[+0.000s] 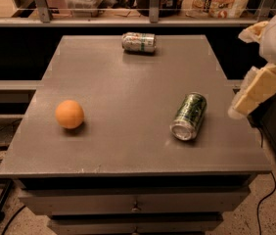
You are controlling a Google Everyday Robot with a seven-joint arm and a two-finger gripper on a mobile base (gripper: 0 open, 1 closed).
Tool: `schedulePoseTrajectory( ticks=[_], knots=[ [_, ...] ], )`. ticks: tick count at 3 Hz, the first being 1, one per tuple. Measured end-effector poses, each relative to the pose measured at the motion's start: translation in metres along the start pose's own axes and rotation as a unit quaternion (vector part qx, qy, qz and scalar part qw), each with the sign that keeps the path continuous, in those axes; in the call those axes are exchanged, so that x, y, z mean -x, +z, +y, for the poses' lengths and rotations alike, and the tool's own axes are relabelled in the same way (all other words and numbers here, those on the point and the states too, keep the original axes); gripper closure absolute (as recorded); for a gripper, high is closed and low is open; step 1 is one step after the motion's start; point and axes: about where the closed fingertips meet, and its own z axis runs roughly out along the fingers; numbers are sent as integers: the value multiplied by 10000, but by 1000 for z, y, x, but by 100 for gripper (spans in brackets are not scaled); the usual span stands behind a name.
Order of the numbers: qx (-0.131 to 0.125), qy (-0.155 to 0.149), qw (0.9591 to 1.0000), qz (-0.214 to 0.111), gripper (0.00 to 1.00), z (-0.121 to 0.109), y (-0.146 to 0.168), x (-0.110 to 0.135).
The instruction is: Pick 7up can
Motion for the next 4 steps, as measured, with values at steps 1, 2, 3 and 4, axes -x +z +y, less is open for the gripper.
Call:
schedulePoseTrajectory(
  ticks=[1, 2, 3, 4],
  knots=[
    [-165, 50, 9984, -544, 0, -29, 20, 20],
    [-226, 175, 9944, -1021, 0, -58, 44, 37],
    [-215, 377, 9889, -1418, 0, -92, 73, 50],
    [-162, 555, 9813, -1837, 0, -116, 104, 66]
  ],
)
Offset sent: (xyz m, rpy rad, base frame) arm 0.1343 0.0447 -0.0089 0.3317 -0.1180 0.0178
